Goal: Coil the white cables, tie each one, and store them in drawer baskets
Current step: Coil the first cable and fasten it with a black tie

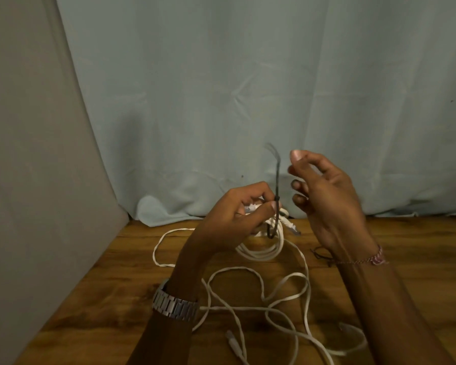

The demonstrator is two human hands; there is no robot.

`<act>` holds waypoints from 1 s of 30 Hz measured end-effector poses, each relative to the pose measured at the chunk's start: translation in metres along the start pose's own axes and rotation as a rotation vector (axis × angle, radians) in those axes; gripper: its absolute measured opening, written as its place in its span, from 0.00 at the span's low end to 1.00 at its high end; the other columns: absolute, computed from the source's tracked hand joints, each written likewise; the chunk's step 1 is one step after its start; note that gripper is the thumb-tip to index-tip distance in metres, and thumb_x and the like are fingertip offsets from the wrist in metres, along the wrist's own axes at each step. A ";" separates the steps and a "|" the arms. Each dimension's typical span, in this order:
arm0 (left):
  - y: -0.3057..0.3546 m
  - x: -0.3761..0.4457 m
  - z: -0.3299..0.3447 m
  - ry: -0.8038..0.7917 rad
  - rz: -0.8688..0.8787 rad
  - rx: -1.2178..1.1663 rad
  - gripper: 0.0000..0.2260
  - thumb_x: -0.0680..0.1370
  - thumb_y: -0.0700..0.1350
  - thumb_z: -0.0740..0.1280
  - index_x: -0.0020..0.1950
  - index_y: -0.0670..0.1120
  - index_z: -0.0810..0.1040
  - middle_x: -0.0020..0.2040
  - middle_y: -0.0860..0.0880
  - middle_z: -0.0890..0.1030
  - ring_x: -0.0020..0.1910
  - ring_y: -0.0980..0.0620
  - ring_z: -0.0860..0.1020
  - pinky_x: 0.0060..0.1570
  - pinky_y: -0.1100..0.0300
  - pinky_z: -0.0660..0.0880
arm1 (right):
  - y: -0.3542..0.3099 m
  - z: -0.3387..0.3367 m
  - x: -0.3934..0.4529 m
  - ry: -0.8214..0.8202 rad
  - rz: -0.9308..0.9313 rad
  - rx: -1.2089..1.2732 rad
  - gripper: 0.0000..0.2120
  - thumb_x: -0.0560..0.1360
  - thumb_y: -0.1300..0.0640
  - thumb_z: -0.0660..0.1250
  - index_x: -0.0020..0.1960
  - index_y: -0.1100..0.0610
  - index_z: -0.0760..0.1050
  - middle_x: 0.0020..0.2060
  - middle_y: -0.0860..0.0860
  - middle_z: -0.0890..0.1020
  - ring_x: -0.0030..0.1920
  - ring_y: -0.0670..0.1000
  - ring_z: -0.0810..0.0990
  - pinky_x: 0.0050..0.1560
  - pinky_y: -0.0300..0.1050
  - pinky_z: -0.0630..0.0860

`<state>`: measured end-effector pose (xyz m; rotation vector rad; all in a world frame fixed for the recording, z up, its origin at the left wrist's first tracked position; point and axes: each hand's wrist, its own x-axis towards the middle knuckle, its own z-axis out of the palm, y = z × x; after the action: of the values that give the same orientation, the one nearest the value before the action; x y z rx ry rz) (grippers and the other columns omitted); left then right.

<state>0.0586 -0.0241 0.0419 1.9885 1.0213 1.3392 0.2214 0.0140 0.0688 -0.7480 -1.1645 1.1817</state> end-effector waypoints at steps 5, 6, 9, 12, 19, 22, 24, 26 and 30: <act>-0.003 0.001 -0.001 0.019 -0.034 -0.055 0.07 0.83 0.39 0.64 0.45 0.41 0.75 0.32 0.48 0.72 0.27 0.52 0.69 0.31 0.59 0.67 | -0.008 -0.004 -0.002 -0.278 0.054 -0.255 0.24 0.68 0.35 0.70 0.51 0.52 0.86 0.46 0.48 0.88 0.42 0.46 0.83 0.40 0.40 0.76; -0.003 0.001 -0.001 0.022 -0.042 -0.058 0.07 0.83 0.38 0.64 0.45 0.41 0.74 0.31 0.52 0.74 0.27 0.56 0.70 0.30 0.62 0.68 | -0.009 -0.005 -0.003 -0.320 0.048 -0.238 0.23 0.69 0.36 0.69 0.51 0.53 0.87 0.46 0.50 0.88 0.41 0.46 0.83 0.39 0.40 0.76; -0.004 0.001 -0.001 0.022 -0.060 -0.049 0.07 0.83 0.37 0.63 0.46 0.37 0.74 0.32 0.56 0.76 0.27 0.61 0.74 0.30 0.68 0.70 | -0.009 -0.010 -0.004 -0.387 -0.047 -0.305 0.15 0.71 0.45 0.72 0.50 0.54 0.86 0.44 0.53 0.88 0.42 0.48 0.84 0.40 0.41 0.78; -0.003 0.001 0.000 0.014 -0.055 -0.066 0.07 0.83 0.37 0.64 0.45 0.37 0.74 0.33 0.52 0.75 0.28 0.60 0.73 0.30 0.67 0.70 | -0.004 -0.010 -0.001 -0.325 -0.127 -0.338 0.07 0.75 0.53 0.73 0.49 0.54 0.86 0.40 0.50 0.87 0.38 0.45 0.82 0.39 0.41 0.78; -0.004 0.002 0.001 -0.046 -0.050 -0.129 0.08 0.82 0.40 0.65 0.44 0.43 0.76 0.35 0.41 0.68 0.27 0.52 0.64 0.28 0.59 0.61 | -0.002 -0.013 0.005 -0.038 -0.148 -0.172 0.10 0.75 0.46 0.73 0.52 0.49 0.86 0.45 0.47 0.87 0.42 0.45 0.82 0.42 0.40 0.78; -0.004 0.002 0.002 -0.054 -0.048 -0.137 0.07 0.81 0.43 0.65 0.43 0.43 0.75 0.33 0.42 0.69 0.27 0.53 0.65 0.28 0.60 0.61 | -0.004 -0.013 0.004 -0.242 -0.055 -0.308 0.17 0.69 0.42 0.74 0.53 0.50 0.86 0.46 0.47 0.88 0.45 0.47 0.86 0.45 0.42 0.79; -0.004 0.002 0.002 -0.036 -0.049 -0.137 0.08 0.80 0.43 0.64 0.42 0.43 0.73 0.31 0.50 0.71 0.26 0.57 0.66 0.28 0.63 0.64 | -0.002 -0.012 0.003 -0.324 -0.058 -0.372 0.15 0.70 0.45 0.74 0.50 0.54 0.86 0.43 0.52 0.88 0.44 0.50 0.86 0.46 0.44 0.80; -0.004 0.002 0.001 -0.030 -0.050 -0.138 0.07 0.80 0.42 0.64 0.42 0.43 0.73 0.30 0.54 0.71 0.25 0.59 0.67 0.27 0.65 0.66 | 0.000 -0.012 0.004 -0.328 -0.082 -0.341 0.12 0.73 0.49 0.73 0.48 0.57 0.86 0.39 0.56 0.87 0.42 0.52 0.86 0.45 0.44 0.81; -0.003 0.003 0.002 -0.022 -0.084 -0.175 0.09 0.83 0.38 0.61 0.43 0.42 0.72 0.29 0.52 0.69 0.25 0.57 0.64 0.26 0.63 0.61 | 0.002 -0.009 0.004 -0.195 -0.126 -0.218 0.08 0.77 0.54 0.72 0.46 0.59 0.85 0.40 0.53 0.87 0.38 0.52 0.87 0.37 0.41 0.82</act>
<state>0.0601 -0.0201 0.0405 1.8078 0.9333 1.3121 0.2288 0.0189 0.0658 -0.7225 -1.4990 1.0496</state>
